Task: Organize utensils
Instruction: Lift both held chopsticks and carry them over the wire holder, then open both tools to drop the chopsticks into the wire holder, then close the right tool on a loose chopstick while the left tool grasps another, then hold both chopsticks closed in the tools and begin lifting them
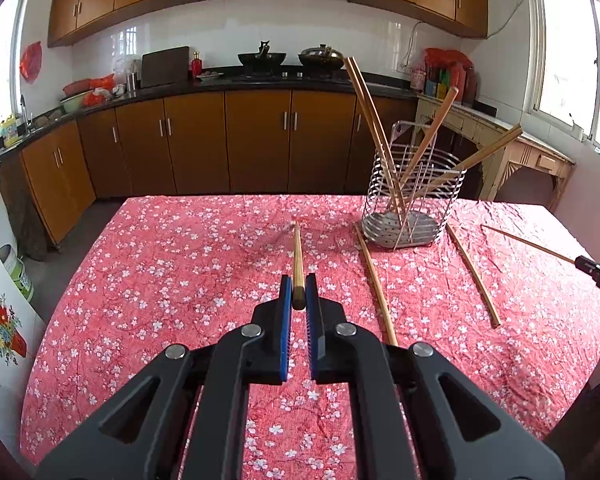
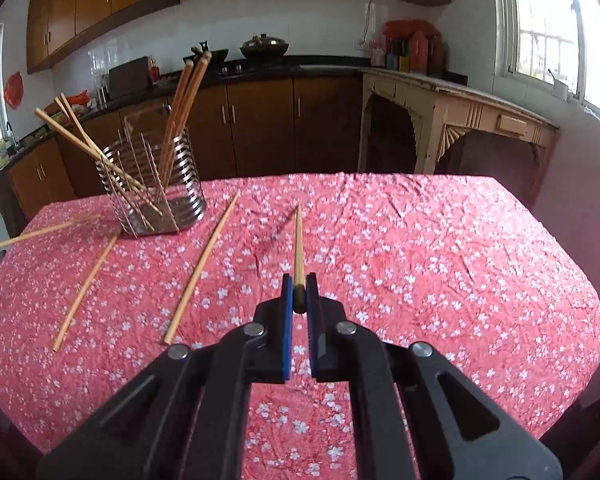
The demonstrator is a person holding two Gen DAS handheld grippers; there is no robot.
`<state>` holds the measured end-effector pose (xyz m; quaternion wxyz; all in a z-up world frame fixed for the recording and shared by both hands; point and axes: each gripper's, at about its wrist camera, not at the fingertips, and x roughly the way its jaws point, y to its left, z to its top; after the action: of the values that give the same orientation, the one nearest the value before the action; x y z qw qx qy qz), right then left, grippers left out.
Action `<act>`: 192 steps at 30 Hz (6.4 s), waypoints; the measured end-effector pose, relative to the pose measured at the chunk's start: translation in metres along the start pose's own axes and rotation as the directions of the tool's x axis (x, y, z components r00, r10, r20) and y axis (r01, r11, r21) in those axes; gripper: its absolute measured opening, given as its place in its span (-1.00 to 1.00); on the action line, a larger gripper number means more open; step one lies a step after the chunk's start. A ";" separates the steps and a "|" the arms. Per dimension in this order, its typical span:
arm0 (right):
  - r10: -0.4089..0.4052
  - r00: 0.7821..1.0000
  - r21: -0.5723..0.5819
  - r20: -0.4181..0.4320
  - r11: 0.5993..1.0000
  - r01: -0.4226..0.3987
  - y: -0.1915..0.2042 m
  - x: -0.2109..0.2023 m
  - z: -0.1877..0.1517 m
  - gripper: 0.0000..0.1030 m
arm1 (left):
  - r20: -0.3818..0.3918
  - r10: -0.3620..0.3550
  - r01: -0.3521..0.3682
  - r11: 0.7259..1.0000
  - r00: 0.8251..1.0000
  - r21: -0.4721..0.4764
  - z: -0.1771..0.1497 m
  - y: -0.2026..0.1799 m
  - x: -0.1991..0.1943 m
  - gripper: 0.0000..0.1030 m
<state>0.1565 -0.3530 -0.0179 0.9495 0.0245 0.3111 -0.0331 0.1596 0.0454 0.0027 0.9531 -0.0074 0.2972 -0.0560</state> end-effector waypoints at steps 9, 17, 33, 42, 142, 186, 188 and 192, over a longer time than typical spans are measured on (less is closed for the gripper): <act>0.020 0.983 0.020 0.182 1.000 -0.024 0.005 -0.031 0.058 -0.86 | 0.082 -0.004 0.007 1.000 0.997 -0.030 0.024 0.000 -0.010 -0.87; 0.045 0.969 0.036 0.241 0.998 -0.056 0.010 -0.033 0.088 -0.86 | 0.144 0.006 0.002 0.999 0.990 -0.053 0.048 -0.001 -0.013 -0.87; 0.110 0.942 0.022 0.316 0.992 -0.123 0.023 -0.065 0.125 -0.86 | 0.246 -0.008 0.018 0.999 0.969 -0.037 0.088 -0.011 -0.034 -0.87; 0.197 0.924 -0.048 0.327 0.980 -0.192 0.043 -0.098 0.125 -0.86 | 0.267 -0.049 0.054 0.998 0.963 -0.013 0.096 -0.024 -0.049 -0.87; 0.086 0.960 -0.099 -0.268 0.988 -0.117 0.109 0.126 -0.034 -0.53 | -0.150 0.062 -0.041 0.989 0.987 0.145 -0.048 -0.080 0.068 0.59; 0.024 0.969 -0.037 -0.247 0.999 -0.034 0.038 0.128 -0.030 -0.84 | -0.297 -0.043 0.091 0.985 0.954 0.150 -0.054 -0.038 0.104 -0.08; 0.021 0.968 -0.040 -0.249 0.999 -0.032 0.038 0.125 -0.032 -0.84 | -0.303 -0.004 0.059 0.983 0.953 0.173 -0.055 -0.034 0.105 -0.08; 0.010 0.970 -0.055 -0.242 0.998 -0.024 0.039 0.122 -0.034 -0.82 | -0.302 -0.004 0.060 0.982 0.953 0.178 -0.060 -0.029 0.105 -0.07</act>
<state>0.2373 -0.3176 -0.1162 0.9052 0.0037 0.4248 -0.0127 0.2089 0.0060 -0.1047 0.8924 0.0848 0.4319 -0.0992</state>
